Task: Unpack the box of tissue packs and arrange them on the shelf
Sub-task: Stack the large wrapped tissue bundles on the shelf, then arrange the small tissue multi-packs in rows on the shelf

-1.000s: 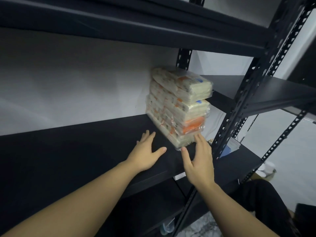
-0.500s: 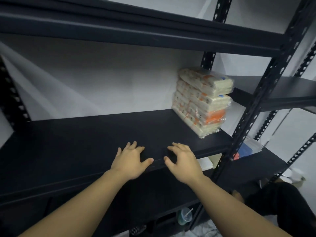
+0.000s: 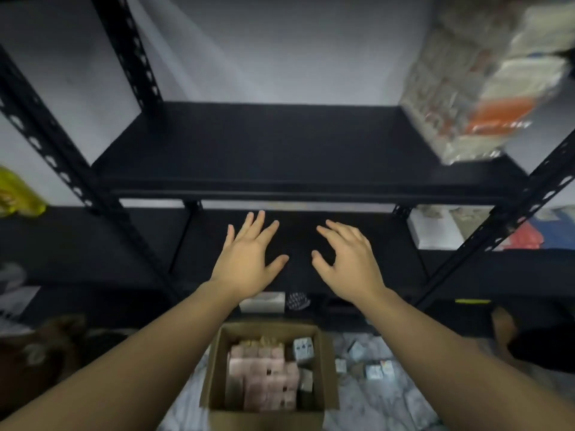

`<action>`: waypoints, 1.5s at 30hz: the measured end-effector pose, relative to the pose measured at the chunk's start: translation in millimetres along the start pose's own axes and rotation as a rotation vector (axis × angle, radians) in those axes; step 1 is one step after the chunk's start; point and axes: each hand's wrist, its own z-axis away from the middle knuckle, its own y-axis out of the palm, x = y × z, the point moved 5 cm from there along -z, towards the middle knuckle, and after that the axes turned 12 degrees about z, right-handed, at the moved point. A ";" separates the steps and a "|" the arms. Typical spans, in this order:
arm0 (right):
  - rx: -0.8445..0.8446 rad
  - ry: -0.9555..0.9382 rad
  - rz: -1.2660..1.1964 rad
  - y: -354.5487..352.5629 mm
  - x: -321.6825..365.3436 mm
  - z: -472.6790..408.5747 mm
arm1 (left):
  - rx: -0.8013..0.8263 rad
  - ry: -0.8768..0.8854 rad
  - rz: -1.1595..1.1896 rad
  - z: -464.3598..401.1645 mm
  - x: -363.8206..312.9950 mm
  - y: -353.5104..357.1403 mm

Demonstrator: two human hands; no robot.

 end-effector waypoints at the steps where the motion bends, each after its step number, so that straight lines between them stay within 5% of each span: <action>1: 0.043 0.005 -0.013 12.2 -1.4 9.0 | 0.028 -0.036 0.014 9.9 9.0 10.4; 14: 0.519 0.215 -0.153 193.0 -21.0 129.3 | 0.348 -0.331 0.069 103.0 164.6 184.0; 27: 0.684 0.485 -0.183 449.4 -59.2 191.6 | 0.541 -0.327 0.075 93.1 337.8 403.8; 36: 0.594 0.498 0.003 587.7 -102.4 194.0 | 0.614 -0.265 -0.001 83.2 408.5 526.5; 45: 0.571 0.552 0.221 659.8 -113.2 174.3 | 0.478 -0.242 -0.079 78.3 430.1 530.8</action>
